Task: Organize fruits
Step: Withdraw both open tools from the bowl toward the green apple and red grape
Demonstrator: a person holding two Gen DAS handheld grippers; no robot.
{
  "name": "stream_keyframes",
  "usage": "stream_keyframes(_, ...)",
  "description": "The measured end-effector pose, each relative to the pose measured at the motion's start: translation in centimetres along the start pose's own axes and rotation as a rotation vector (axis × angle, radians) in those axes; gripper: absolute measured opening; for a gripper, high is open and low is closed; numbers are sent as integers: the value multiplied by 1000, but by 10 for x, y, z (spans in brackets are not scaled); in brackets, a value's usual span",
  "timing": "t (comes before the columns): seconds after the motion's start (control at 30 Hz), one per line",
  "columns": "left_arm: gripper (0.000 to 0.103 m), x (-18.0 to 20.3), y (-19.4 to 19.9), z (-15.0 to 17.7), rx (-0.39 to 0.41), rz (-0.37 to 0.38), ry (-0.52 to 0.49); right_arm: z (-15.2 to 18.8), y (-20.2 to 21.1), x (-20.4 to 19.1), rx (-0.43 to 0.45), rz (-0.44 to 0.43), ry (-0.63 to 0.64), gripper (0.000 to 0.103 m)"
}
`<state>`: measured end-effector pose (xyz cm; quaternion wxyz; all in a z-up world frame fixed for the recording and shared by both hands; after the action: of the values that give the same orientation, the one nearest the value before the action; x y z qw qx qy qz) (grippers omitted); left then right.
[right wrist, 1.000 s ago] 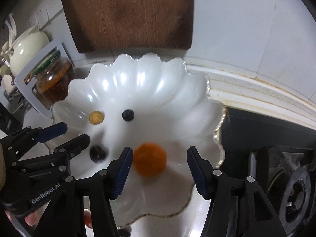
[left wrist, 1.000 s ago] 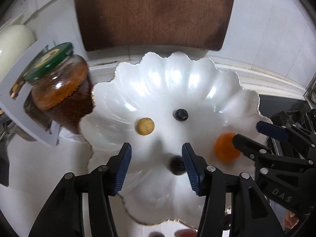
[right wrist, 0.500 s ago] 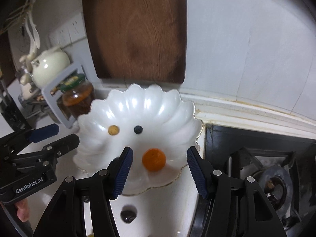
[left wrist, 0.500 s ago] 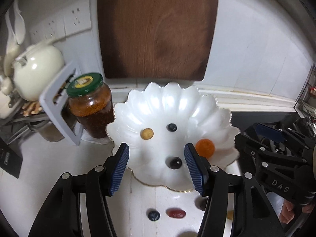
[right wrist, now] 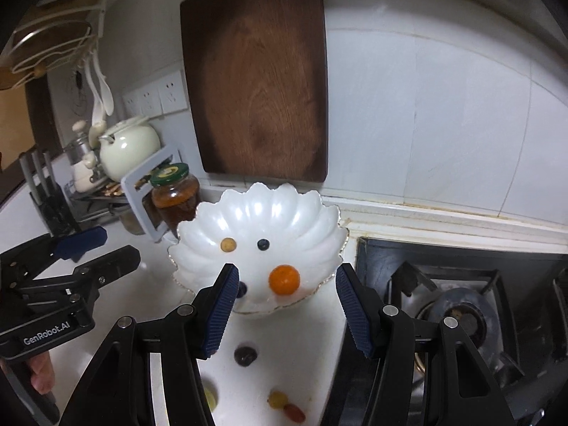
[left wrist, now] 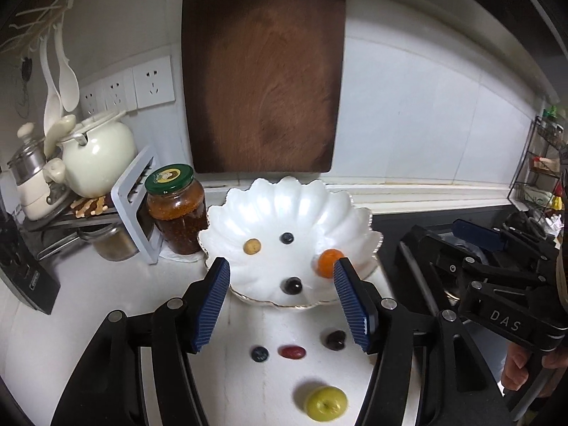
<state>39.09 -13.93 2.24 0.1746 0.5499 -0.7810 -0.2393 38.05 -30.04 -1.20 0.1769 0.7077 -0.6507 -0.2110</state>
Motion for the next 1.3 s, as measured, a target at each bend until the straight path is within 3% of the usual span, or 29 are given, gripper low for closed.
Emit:
stream_keyframes(0.23,62,16,31,15,35,2,-14,15,34,0,40,3,28,58)
stream_keyframes(0.63,65,33,64,48,95,-31,-31,52,61,3,17,-12,61,58)
stream_keyframes(1.3,65,48,59,113,5,-35,-44,113,56,1,-74,-31,120,58)
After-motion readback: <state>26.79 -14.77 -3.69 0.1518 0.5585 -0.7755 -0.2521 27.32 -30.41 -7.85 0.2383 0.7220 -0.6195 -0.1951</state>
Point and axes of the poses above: each gripper's, at about its wrist camera, not at the fingertips, and y roughly against the way its jaws point, x to its right, z to its underside, the point moved 3 cm from there along -y, roughly the way its jaws point, and after that the axes turned 4 degrees about x, right-handed, at the moved point
